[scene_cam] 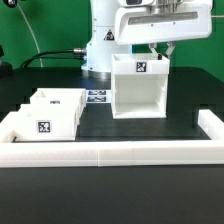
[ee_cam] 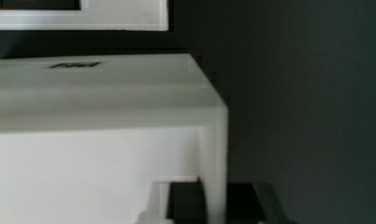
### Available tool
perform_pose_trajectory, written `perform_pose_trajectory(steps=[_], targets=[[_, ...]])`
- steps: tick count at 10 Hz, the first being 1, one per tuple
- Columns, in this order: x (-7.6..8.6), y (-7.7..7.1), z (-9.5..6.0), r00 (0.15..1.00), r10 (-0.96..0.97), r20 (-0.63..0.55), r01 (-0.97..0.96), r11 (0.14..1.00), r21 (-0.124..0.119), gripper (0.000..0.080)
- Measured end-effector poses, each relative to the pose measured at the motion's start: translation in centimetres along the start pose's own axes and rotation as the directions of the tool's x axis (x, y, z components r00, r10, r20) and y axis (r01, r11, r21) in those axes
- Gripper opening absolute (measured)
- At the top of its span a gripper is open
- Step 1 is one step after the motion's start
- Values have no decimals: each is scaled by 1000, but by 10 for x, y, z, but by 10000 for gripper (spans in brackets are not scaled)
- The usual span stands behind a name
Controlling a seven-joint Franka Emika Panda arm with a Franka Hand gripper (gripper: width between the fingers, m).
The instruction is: Assemble drawer
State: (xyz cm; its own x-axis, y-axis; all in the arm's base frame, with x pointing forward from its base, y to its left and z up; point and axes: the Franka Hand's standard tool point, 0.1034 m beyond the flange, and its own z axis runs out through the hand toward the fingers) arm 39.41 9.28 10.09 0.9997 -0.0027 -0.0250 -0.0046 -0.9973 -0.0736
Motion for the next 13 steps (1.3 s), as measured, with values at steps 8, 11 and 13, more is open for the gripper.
perform_pose_trajectory(steps=[8, 11, 13], targets=[[32, 5, -2, 999, -26, -18, 26, 1000, 13, 38], [76, 4, -2, 999, -18, -51, 19, 999, 28, 38], [108, 2, -3, 995, -12, -95, 16, 999, 39, 42]])
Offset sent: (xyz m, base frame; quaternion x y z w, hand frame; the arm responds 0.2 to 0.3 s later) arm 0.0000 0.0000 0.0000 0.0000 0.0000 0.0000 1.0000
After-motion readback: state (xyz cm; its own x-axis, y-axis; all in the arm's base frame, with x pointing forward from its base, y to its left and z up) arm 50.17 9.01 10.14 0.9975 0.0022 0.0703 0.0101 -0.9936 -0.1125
